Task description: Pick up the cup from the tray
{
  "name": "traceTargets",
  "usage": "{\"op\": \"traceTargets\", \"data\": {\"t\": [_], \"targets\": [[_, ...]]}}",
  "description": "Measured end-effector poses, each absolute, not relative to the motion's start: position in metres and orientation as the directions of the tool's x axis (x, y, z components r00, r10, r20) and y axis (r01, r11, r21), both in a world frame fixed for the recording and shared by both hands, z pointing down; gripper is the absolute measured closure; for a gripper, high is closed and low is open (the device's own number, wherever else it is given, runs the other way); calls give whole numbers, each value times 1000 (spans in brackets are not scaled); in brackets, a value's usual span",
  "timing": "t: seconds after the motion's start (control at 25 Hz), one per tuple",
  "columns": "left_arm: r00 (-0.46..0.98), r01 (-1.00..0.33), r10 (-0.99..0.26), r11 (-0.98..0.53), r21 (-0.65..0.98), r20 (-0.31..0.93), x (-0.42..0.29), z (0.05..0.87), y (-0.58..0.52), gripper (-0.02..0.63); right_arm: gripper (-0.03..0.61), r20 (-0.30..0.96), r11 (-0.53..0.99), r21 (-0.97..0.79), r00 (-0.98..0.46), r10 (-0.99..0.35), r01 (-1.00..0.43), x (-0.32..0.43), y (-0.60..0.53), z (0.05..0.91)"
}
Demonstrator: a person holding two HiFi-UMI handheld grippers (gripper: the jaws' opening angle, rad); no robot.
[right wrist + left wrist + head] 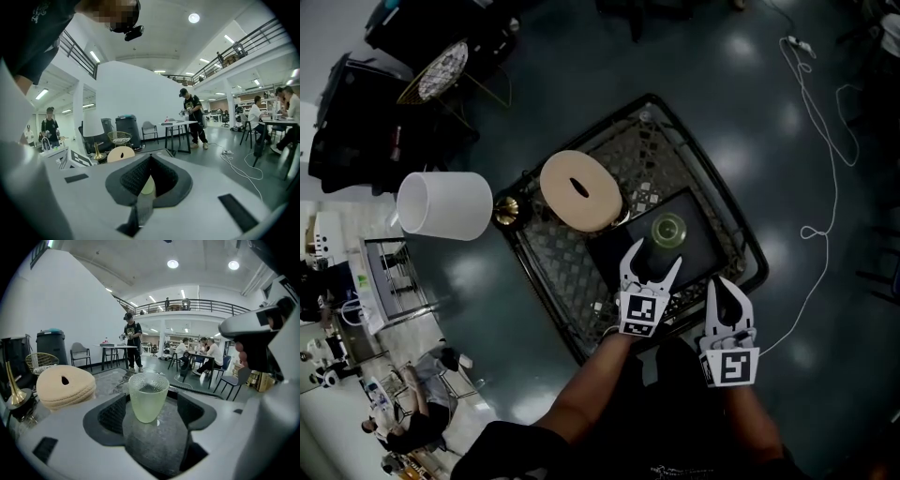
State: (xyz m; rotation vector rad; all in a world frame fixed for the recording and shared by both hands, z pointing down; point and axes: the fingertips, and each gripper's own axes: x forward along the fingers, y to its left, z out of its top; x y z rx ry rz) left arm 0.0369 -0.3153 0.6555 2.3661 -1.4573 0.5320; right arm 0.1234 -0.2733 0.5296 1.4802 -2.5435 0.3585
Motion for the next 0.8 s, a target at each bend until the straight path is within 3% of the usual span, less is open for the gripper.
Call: {"op": "traceTargets", "data": {"t": [0.8], "targets": [[364,-917,-814,-398,21,452,50,681,-360,269,571,310,448,-106,-457,-834,-888,156,-272,535]]}}
